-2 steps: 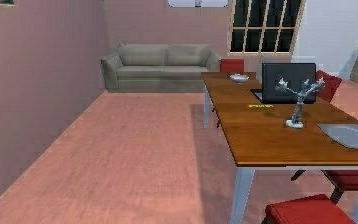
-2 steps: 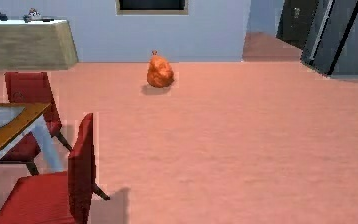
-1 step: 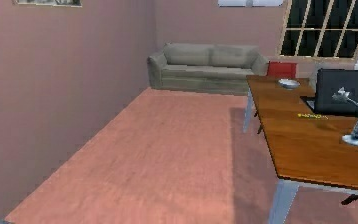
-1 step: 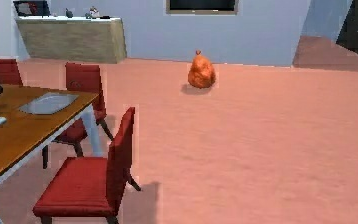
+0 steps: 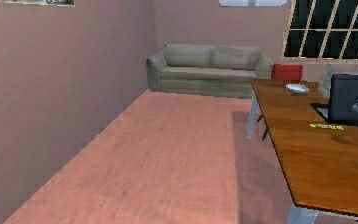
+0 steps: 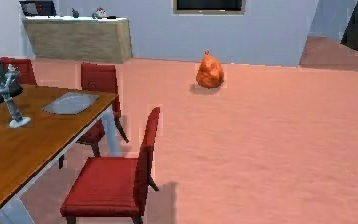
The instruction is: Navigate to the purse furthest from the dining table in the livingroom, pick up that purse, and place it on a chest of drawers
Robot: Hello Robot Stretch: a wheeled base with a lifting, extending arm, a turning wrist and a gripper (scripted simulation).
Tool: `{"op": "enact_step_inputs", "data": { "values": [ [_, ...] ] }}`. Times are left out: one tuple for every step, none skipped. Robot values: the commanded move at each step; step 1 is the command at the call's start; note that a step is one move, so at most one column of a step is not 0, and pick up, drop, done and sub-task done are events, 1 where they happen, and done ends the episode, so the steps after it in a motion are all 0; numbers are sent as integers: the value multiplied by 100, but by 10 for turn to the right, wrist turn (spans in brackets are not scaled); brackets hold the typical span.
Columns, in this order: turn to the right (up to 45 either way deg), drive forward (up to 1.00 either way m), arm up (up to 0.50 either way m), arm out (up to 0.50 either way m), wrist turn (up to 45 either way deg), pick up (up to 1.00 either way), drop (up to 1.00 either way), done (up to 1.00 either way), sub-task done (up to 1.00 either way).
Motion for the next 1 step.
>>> {"op": "enact_step_inputs", "data": {
  "values": [
    [-60,0,0,0,0,0,0,0,0]
  ]
}}
